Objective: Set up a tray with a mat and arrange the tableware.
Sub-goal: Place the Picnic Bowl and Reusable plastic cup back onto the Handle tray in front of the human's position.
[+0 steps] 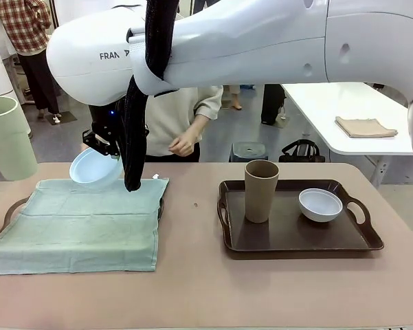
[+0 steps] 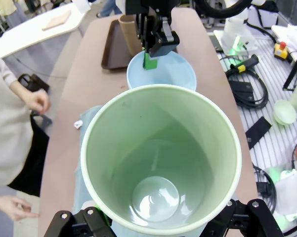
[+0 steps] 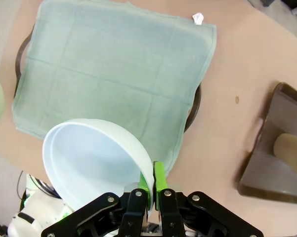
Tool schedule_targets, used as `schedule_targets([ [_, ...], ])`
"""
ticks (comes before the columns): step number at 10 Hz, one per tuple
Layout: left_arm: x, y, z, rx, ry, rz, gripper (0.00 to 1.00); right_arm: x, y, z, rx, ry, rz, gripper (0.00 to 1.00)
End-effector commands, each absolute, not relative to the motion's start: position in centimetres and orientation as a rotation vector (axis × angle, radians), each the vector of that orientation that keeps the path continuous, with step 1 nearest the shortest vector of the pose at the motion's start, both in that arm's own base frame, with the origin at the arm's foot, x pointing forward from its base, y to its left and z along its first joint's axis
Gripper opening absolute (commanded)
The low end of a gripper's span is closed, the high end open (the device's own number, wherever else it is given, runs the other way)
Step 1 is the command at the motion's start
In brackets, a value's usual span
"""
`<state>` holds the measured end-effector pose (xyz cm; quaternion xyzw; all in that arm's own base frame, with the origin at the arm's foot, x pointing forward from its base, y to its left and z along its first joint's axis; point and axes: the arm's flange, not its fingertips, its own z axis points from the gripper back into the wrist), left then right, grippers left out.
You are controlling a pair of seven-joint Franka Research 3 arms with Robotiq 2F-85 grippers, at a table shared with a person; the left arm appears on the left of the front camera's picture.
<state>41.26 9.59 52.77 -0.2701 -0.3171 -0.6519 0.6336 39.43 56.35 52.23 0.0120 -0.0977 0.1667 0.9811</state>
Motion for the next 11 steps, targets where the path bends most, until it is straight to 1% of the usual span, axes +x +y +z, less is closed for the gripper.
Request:
schedule_targets([
  [1, 41.4, 9.6, 52.7, -0.604, -0.730, -1.506, 0.00, 39.6, 56.6, 52.5, 0.017, -0.189, 0.335, 0.00],
  [3, 41.4, 9.6, 52.7, -0.604, -0.730, -1.506, 0.00, 39.6, 56.6, 52.5, 0.017, -0.189, 0.335, 0.00],
  [4, 41.3, 9.6, 52.8, -0.618, -0.725, -1.491, 0.87, 39.4, 56.3, 52.2, 0.024, -0.197, 0.336, 0.05],
  [6, 43.2, 9.0, 48.7, -0.691, -0.781, -1.457, 0.87, 41.2, 55.7, 48.4, 0.128, -0.159, 0.317, 0.05],
  [7, 43.8, 8.8, 47.1, -0.703, -0.788, -1.452, 0.87, 42.2, 55.6, 46.9, 0.151, -0.149, 0.305, 0.05],
  [9, 45.0, 7.9, 44.5, -0.696, -0.803, -1.445, 0.87, 43.4, 55.1, 44.4, 0.170, -0.135, 0.279, 0.05],
  [11, 45.8, 7.7, 43.3, -0.683, -0.824, -1.448, 0.87, 44.0, 55.0, 42.7, 0.166, -0.138, 0.260, 0.05],
])
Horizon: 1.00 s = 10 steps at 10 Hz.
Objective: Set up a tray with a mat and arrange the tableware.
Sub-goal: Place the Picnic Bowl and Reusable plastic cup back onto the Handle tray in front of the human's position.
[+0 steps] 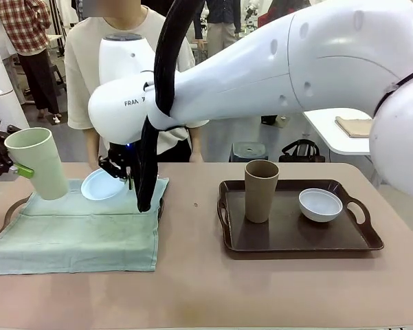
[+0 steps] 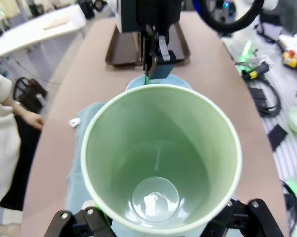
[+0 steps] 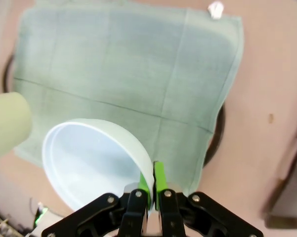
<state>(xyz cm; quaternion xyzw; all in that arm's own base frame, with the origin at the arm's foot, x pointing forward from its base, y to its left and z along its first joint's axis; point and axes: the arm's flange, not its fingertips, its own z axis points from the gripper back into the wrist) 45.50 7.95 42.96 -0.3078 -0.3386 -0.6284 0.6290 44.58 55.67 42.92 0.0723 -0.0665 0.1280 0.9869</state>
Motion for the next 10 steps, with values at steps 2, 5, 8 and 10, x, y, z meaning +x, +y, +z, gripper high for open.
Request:
schedule_targets([
  [2, 46.7, 8.2, 42.4, -0.689, -0.800, -1.411, 0.87, 44.5, 54.4, 42.2, 0.155, -0.119, 0.240, 0.05],
  [5, 45.9, 8.0, 42.6, -0.690, -0.778, -1.437, 0.87, 44.8, 55.5, 42.3, 0.139, -0.128, 0.252, 0.05],
  [8, 46.5, 7.9, 40.3, -0.697, -0.734, -1.436, 0.87, 45.9, 54.4, 40.2, 0.224, -0.079, 0.247, 0.05],
  [10, 46.9, 8.1, 39.0, -0.705, -0.734, -1.436, 0.87, 46.4, 54.3, 38.7, 0.267, -0.072, 0.252, 0.05],
])
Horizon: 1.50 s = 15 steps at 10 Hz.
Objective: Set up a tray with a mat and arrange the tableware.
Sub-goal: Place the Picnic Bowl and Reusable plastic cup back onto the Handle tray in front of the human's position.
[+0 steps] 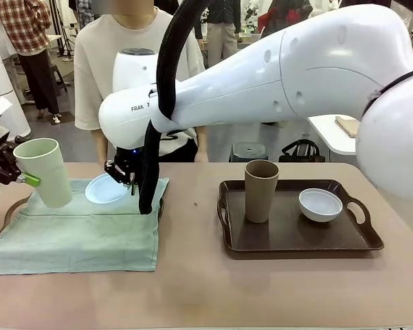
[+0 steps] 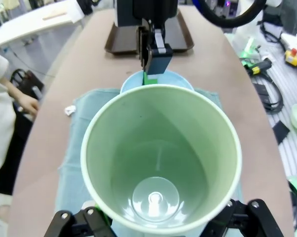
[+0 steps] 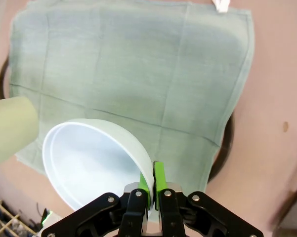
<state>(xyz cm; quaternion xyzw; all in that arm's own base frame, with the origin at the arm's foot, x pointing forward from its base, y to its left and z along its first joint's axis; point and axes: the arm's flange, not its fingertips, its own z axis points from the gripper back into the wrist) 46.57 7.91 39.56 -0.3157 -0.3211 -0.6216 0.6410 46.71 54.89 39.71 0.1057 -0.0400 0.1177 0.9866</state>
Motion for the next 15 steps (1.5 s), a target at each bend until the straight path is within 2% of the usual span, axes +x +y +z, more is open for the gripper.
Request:
schedule_targets([
  [1, 47.0, 8.2, 38.2, -0.708, -0.748, -1.430, 0.87, 46.5, 54.4, 37.6, 0.276, -0.061, 0.257, 0.05],
  [7, 48.0, 9.4, 35.2, -0.706, -0.815, -1.463, 0.87, 47.0, 55.2, 32.9, 0.232, -0.009, 0.280, 0.05],
  [12, 48.6, 9.3, 32.7, -0.744, -0.755, -1.427, 0.87, 47.4, 55.1, 32.3, 0.233, -0.011, 0.278, 0.05],
  [13, 48.4, 9.3, 32.4, -0.747, -0.752, -1.402, 1.00, 47.2, 55.1, 32.3, 0.234, -0.003, 0.281, 0.27],
  [14, 48.5, 9.3, 32.5, -0.745, -0.743, -1.394, 1.00, 47.2, 55.0, 32.5, 0.229, -0.005, 0.288, 0.65],
  [15, 48.4, 9.3, 32.8, -0.739, -0.740, -1.393, 1.00, 47.0, 54.8, 33.0, 0.189, 0.005, 0.275, 0.87],
])
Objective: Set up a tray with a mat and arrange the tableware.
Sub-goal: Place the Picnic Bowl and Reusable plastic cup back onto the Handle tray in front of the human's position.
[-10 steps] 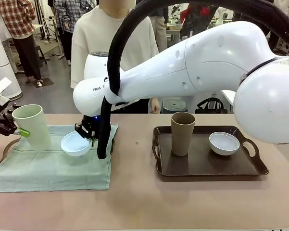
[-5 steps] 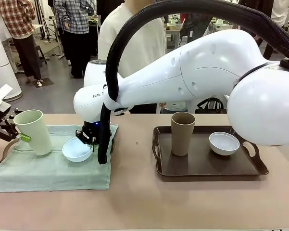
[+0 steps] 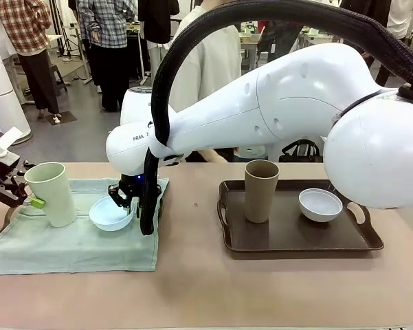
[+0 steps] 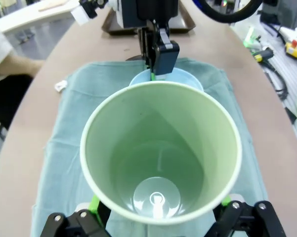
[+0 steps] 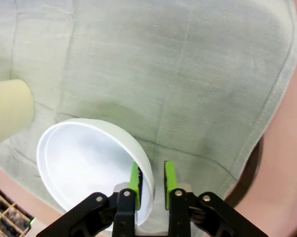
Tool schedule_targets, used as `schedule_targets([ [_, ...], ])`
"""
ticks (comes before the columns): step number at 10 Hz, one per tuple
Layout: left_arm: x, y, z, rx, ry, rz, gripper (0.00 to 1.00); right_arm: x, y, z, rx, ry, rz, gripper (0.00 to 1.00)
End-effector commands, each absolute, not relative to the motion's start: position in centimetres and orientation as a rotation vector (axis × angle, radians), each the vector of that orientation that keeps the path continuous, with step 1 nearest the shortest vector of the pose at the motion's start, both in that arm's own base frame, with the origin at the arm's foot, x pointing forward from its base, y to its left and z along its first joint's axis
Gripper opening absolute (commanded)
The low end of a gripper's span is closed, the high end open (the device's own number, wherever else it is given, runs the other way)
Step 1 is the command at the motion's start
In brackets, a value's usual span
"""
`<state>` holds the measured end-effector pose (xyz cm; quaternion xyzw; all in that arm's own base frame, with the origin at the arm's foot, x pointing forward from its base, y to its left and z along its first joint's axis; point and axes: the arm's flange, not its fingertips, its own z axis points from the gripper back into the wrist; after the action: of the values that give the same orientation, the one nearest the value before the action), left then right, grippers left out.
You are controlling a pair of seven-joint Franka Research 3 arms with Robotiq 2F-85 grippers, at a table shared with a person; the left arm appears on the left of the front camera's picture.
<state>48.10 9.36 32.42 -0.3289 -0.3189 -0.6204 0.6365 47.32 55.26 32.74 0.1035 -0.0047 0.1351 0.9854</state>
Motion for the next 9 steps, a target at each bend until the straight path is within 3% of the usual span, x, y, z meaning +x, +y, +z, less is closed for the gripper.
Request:
schedule_targets([
  [1, 48.4, 9.5, 33.2, -0.724, -0.697, -1.359, 1.00, 46.7, 54.5, 33.9, 0.166, 0.014, 0.273, 0.85],
  [2, 48.1, 9.5, 33.4, -0.711, -0.666, -1.344, 1.00, 46.2, 53.9, 34.8, 0.173, 0.014, 0.280, 1.00],
  [9, 43.9, 11.1, 42.3, -0.307, -0.184, -1.240, 1.00, 39.7, 48.7, 44.3, 0.152, -0.122, 0.263, 1.00],
])
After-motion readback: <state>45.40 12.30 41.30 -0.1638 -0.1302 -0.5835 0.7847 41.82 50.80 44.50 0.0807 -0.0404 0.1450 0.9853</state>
